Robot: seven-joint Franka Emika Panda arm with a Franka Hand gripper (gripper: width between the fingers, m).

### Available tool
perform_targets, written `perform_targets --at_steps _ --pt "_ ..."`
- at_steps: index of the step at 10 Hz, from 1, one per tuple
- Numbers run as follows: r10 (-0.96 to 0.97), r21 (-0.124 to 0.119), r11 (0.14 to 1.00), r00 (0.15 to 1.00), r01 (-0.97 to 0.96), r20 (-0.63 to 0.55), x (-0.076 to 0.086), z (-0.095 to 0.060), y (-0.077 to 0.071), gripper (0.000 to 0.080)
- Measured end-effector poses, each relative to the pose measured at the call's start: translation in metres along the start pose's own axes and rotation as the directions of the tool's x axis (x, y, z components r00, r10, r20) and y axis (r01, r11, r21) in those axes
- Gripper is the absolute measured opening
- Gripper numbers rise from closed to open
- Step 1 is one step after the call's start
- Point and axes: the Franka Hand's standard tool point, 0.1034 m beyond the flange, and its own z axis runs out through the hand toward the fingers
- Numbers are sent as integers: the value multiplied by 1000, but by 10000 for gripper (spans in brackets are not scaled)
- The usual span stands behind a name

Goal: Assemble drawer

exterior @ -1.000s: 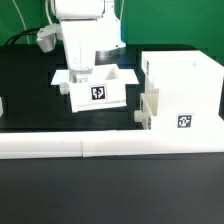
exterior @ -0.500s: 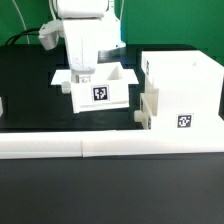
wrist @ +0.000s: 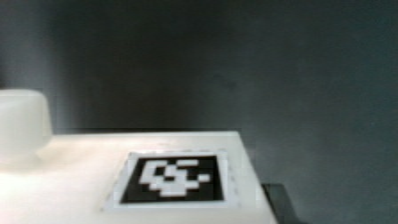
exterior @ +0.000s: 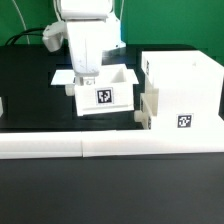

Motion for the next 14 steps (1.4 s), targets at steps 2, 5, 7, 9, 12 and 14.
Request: perform_targets --at_steps 2,5,7,9,12,14 --pt "2 1 1000 1000 -2 0 -1 1 -1 42" --pt "3 2 1000 1000 -3 0 -1 1 -1 42" --pt "15 0 1000 1000 -15 -1 5 1 1 42" --pt "17 2 1000 1000 -17 -1 4 1 0 42" --pt "14 1 1000 1000 -14 -2 7 2 0 42" --pt "13 1 1000 1000 -13 -4 8 2 -1 42"
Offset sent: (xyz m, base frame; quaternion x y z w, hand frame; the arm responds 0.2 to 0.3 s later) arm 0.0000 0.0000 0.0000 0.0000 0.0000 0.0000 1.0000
